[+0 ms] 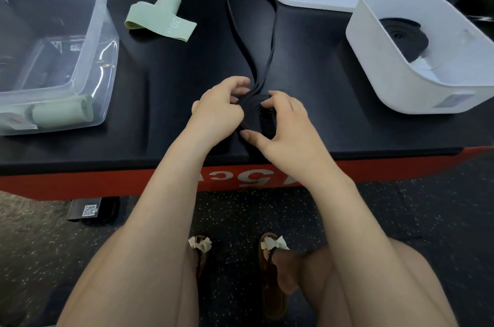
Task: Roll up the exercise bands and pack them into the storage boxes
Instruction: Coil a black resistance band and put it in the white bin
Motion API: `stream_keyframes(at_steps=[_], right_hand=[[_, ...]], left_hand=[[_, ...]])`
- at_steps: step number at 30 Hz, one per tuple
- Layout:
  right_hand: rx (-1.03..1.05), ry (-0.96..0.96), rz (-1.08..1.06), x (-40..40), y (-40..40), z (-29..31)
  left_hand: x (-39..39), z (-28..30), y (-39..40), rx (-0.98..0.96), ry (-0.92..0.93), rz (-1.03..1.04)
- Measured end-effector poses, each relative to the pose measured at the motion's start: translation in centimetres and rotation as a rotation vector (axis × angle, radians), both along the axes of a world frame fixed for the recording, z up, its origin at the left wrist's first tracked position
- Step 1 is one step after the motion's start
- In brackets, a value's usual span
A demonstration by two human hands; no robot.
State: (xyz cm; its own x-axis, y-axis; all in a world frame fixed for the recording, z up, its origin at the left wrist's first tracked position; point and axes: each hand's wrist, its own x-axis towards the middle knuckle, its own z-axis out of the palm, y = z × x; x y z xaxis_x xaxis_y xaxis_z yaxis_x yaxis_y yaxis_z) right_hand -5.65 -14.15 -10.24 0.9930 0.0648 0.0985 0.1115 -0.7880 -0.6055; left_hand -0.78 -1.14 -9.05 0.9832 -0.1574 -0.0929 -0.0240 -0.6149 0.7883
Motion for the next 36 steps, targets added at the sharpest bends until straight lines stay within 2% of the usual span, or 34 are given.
stream_keyframes(at_steps=[7, 13, 19, 22, 24, 31, 36], right_hand=[[-0.047, 0.144, 0.172, 0.4, -1.4, 1.9], [-0.285, 0.138, 0.006, 0.0, -1.0, 2.7], [-0.393, -0.069, -0.157, -0.8, 1.8, 0.6], [-0.314, -0.174, -0.241, -0.4, 2.2, -0.3], [-0.244, -0.178, -0.217, -0.1, 1.9, -0.5], [-0.061, 0.008, 0.055, 0.5, -0.5, 0.8], [0.002, 0.133, 0.216, 0.7, -1.7, 1.9]], left_hand=[[-0.1, 0.3, 0.4, 0.024, -0.057, 0.076], [0.1, 0.0, 0.3, 0.048, -0.077, 0.065], [0.3, -0.3, 0.2, 0.024, -0.086, 0.07], [0.3, -0.3, 0.2, 0.013, -0.084, 0.061], [0.3, -0.4, 0.1, 0.021, -0.082, 0.033], [0.3, -0.4, 0.2, -0.026, -0.034, 0.029], [0.1, 0.0, 0.2, 0.064, -0.064, 0.058]])
